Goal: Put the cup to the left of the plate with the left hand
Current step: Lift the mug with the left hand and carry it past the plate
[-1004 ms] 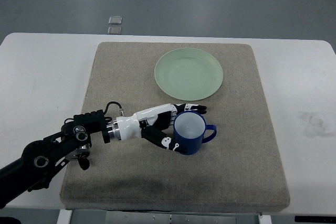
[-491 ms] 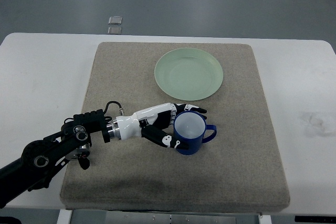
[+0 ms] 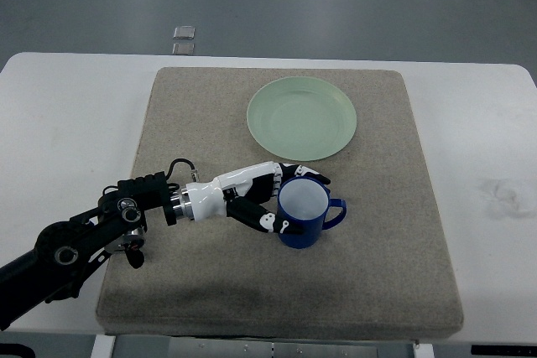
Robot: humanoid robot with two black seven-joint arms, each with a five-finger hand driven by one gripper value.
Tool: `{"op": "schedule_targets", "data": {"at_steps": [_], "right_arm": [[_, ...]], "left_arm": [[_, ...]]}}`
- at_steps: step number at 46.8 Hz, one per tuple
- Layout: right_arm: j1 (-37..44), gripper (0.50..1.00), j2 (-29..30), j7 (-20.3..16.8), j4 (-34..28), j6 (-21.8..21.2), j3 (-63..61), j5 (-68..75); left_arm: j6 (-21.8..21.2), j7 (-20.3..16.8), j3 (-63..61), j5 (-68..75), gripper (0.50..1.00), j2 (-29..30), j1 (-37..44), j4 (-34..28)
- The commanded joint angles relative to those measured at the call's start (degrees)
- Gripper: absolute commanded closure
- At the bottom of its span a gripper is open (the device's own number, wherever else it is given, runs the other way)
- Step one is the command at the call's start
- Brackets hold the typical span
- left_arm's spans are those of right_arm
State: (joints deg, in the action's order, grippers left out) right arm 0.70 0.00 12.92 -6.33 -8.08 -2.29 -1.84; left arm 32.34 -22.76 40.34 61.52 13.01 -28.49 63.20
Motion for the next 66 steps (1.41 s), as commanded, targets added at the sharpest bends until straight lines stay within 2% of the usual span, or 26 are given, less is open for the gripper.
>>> {"op": "schedule_targets", "data": {"at_steps": [1, 6, 10, 13, 27, 33, 38, 52, 66], "right_arm": [[0.0, 0.568, 0.0, 0.0, 0.0, 0.0, 0.0, 0.0], [0.0, 0.568, 0.0, 0.0, 0.0, 0.0, 0.0, 0.0], [0.0, 0.568, 0.0, 0.0, 0.0, 0.0, 0.0, 0.0], [0.0, 0.568, 0.0, 0.0, 0.0, 0.0, 0.0, 0.0], [0.0, 0.568, 0.0, 0.0, 0.0, 0.0, 0.0, 0.0], [0.0, 0.568, 0.0, 0.0, 0.0, 0.0, 0.0, 0.0], [0.0, 0.568, 0.0, 0.0, 0.0, 0.0, 0.0, 0.0], [0.0, 0.568, 0.0, 0.0, 0.0, 0.0, 0.0, 0.0], [0.0, 0.568, 0.0, 0.0, 0.0, 0.0, 0.0, 0.0]], "left_arm": [[0.0, 0.0, 0.0, 0.0, 0.759, 0.0, 0.0, 0.0], [0.0, 0.0, 0.0, 0.0, 0.793, 0.0, -0.2, 0.0], [-0.2, 0.0, 0.1, -0.1, 0.802, 0.0, -0.3, 0.0], [-0.6, 0.0, 0.2, -0.2, 0.831, 0.0, -0.4, 0.2], [-3.8, -0.2, 5.6, -1.2, 0.844, 1.9, -2.4, 1.3], [-4.0, -0.2, 10.9, -1.6, 0.951, 5.0, -4.0, 1.2], [-4.0, -0.3, 13.8, -4.3, 0.999, 8.3, -5.4, 1.0], [-4.4, -0.4, 18.9, -8.4, 1.000, 14.1, -6.6, -1.4], [-15.7, -0.5, 18.5, -11.3, 1.000, 14.2, -6.7, -8.1]]}}
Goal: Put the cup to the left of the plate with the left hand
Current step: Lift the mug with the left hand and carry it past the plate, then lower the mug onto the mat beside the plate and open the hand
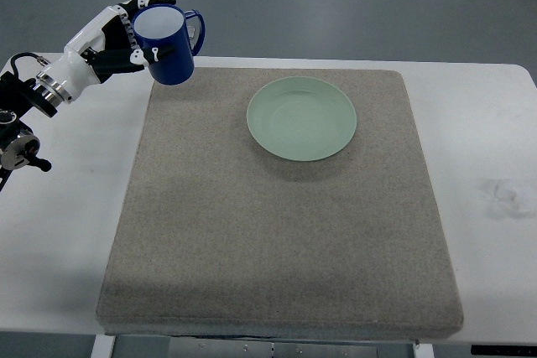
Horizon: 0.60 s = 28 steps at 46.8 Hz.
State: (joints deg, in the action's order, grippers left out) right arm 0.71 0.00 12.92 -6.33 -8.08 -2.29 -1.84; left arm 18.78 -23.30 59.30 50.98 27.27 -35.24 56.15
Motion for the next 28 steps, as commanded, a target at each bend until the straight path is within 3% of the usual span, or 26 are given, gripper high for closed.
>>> {"op": "schedule_targets", "data": {"at_steps": [1, 19, 28], "right_arm": [[0.0, 0.568, 0.0, 0.0, 0.0, 0.0, 0.0, 0.0], [0.0, 0.568, 0.0, 0.0, 0.0, 0.0, 0.0, 0.0], [0.0, 0.568, 0.0, 0.0, 0.0, 0.0, 0.0, 0.0]], "left_arm": [[-2.5, 0.0, -0.4, -1.0, 1.000, 0.0, 0.1, -1.5], [-2.8, -0.3, -3.1, -1.1, 1.000, -4.0, 1.0, -10.5], [-2.9, -3.0, -6.5, -1.1, 1.000, -6.3, 1.1, -13.5]]}}
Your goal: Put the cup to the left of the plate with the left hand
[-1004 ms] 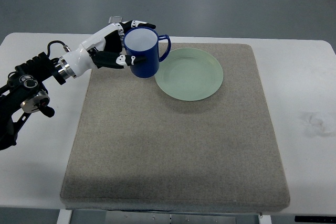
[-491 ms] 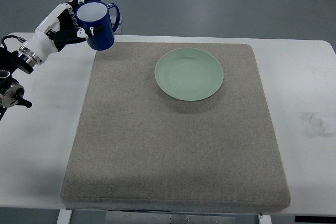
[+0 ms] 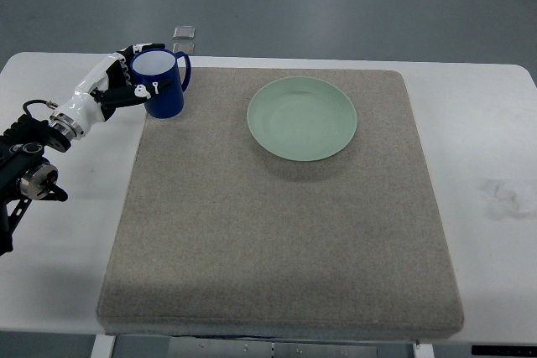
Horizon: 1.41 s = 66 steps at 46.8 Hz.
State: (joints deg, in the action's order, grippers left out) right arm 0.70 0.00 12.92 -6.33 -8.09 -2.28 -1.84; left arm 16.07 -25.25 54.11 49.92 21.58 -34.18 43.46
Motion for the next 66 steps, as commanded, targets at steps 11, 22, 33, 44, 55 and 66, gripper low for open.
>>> {"op": "schedule_targets", "data": {"at_steps": [11, 22, 33, 44, 55, 66], "right_arm": [[0.0, 0.568, 0.0, 0.0, 0.0, 0.0, 0.0, 0.0], [0.0, 0.568, 0.0, 0.0, 0.0, 0.0, 0.0, 0.0], [0.0, 0.568, 0.0, 0.0, 0.0, 0.0, 0.0, 0.0], [0.0, 0.568, 0.0, 0.0, 0.0, 0.0, 0.0, 0.0], [0.0, 0.568, 0.0, 0.0, 0.0, 0.0, 0.0, 0.0], [0.0, 0.568, 0.0, 0.0, 0.0, 0.0, 0.0, 0.0]], "left_arm": [[0.2, -3.3, -3.0, 0.2, 1.000, -0.7, 1.8, -0.5], [0.3, -3.3, -4.0, 0.0, 0.767, -0.7, 2.0, -0.4], [0.5, -3.3, -4.0, -0.1, 0.605, -0.7, 2.4, -0.3], [4.1, -3.2, -3.2, -3.7, 0.514, 0.0, 2.3, 0.0], [7.3, -3.2, -3.0, -6.6, 0.506, 2.0, 2.1, 0.0], [7.8, -3.1, -3.1, -15.6, 0.504, 5.6, 1.8, 1.4]]}}
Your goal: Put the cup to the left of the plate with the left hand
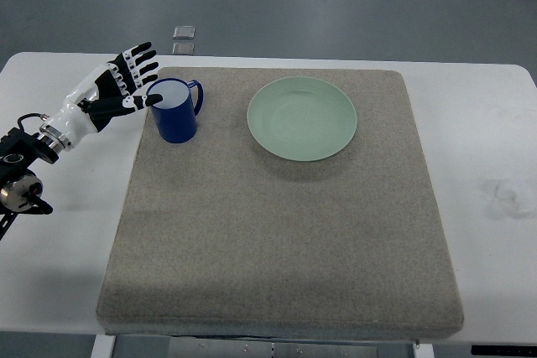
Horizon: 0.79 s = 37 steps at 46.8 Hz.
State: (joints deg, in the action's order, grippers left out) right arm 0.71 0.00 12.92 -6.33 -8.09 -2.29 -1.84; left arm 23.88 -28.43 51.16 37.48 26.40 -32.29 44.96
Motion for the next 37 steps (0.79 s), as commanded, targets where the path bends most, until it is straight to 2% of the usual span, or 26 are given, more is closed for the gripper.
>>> {"op": "schedule_targets", "data": {"at_steps": [1, 6, 14, 24, 29, 37], "right_arm": [[0.0, 0.568, 0.0, 0.0, 0.0, 0.0, 0.0, 0.0], [0.0, 0.568, 0.0, 0.0, 0.0, 0.0, 0.0, 0.0], [0.0, 0.568, 0.0, 0.0, 0.0, 0.0, 0.0, 0.0], [0.0, 0.568, 0.0, 0.0, 0.0, 0.0, 0.0, 0.0], [0.0, 0.568, 0.0, 0.0, 0.0, 0.0, 0.0, 0.0], [0.0, 0.568, 0.0, 0.0, 0.0, 0.0, 0.0, 0.0]], "left_arm": [[0.0, 0.0, -0.2, -4.2, 0.504, 1.2, -0.2, -0.1], [0.9, 0.2, -0.2, -8.6, 0.504, 3.7, -1.2, -0.1], [5.2, 1.4, -0.8, -15.4, 0.501, 7.3, -4.5, -0.6], [8.6, 7.7, -0.3, -19.1, 0.501, 9.3, -7.7, -1.1], [9.6, 13.5, -0.1, -24.0, 0.501, 9.4, -8.8, -2.1], [10.3, 30.0, 1.8, -36.1, 0.501, 9.4, -9.5, -2.9]]}}
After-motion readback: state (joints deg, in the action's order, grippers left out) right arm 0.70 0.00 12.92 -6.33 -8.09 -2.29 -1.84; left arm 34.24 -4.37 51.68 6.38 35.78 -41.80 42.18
